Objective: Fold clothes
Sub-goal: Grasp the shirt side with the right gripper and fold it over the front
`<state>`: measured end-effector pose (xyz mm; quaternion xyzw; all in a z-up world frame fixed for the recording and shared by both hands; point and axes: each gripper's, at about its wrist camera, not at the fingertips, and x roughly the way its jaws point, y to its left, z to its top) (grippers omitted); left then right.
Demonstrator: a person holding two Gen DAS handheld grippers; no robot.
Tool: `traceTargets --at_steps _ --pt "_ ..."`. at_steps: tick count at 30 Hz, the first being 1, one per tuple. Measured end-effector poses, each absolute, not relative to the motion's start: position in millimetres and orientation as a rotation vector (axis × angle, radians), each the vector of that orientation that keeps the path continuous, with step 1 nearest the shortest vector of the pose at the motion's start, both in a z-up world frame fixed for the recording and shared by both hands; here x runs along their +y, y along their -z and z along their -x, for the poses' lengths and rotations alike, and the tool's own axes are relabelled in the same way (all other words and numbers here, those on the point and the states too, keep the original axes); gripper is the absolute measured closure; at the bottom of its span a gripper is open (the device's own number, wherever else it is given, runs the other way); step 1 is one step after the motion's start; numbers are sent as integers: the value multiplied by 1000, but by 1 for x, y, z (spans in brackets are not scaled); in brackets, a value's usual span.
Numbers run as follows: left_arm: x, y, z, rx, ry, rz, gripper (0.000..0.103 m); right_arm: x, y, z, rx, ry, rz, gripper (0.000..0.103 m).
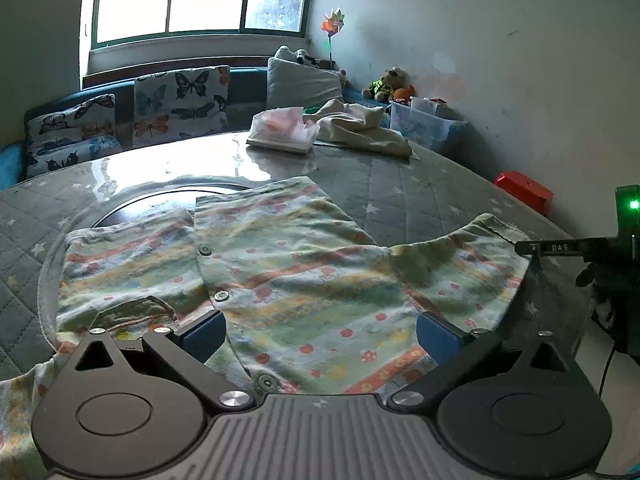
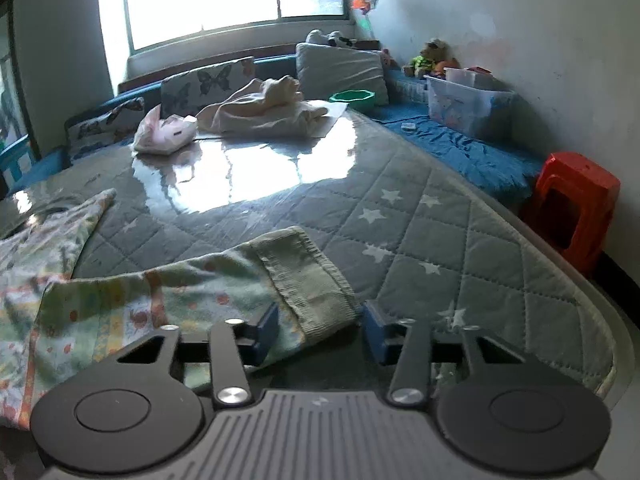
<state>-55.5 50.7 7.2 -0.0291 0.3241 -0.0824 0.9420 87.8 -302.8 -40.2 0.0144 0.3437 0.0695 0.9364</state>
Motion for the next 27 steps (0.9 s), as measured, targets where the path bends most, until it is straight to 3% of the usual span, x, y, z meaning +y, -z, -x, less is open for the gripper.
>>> traceTargets --at_steps 7,27 --pt "51 -1 54 696 142 64 0 -305 35 -85 691 -167 -70 92" --pt "82 6 75 706 45 115 0 -185 -74 -55 578 -714 -161 95"
